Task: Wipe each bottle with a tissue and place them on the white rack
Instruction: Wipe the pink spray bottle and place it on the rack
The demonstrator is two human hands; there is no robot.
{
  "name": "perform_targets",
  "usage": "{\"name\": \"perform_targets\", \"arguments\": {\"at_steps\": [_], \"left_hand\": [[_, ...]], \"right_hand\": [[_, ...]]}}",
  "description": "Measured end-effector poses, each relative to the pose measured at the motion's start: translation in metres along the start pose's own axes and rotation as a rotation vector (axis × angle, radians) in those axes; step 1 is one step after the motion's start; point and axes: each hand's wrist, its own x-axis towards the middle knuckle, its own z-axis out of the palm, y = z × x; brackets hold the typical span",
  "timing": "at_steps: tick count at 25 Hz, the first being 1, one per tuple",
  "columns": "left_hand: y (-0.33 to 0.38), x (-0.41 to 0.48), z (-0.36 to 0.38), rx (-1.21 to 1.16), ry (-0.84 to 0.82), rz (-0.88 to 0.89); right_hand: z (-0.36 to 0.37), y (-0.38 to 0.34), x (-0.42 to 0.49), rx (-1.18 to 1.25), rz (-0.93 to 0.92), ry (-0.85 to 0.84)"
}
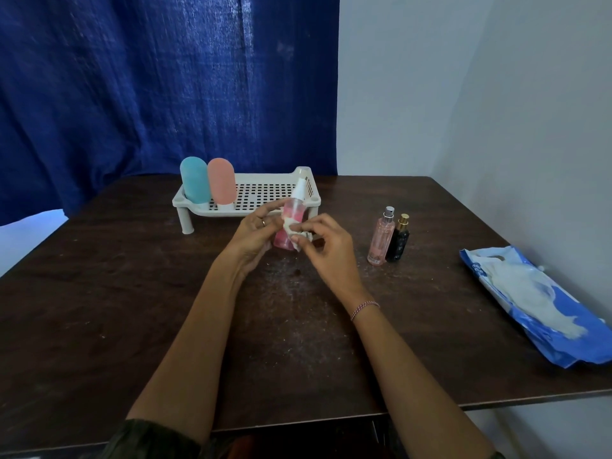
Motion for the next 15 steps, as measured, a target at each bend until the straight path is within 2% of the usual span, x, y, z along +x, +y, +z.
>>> {"name": "perform_targets", "arguments": {"at_steps": [5, 15], "left_hand": [[-0.003, -0.003, 0.011, 0.039, -0.045, -0.06], [0.004, 0.002, 0.006, -0.267, 0.227, 0.094]], "right_hand": [[-0.003, 0.002, 0.003, -0.025, 0.064, 0.173], [0.011, -0.005, -0.003, -0.06, -0.183, -0.024]]}}
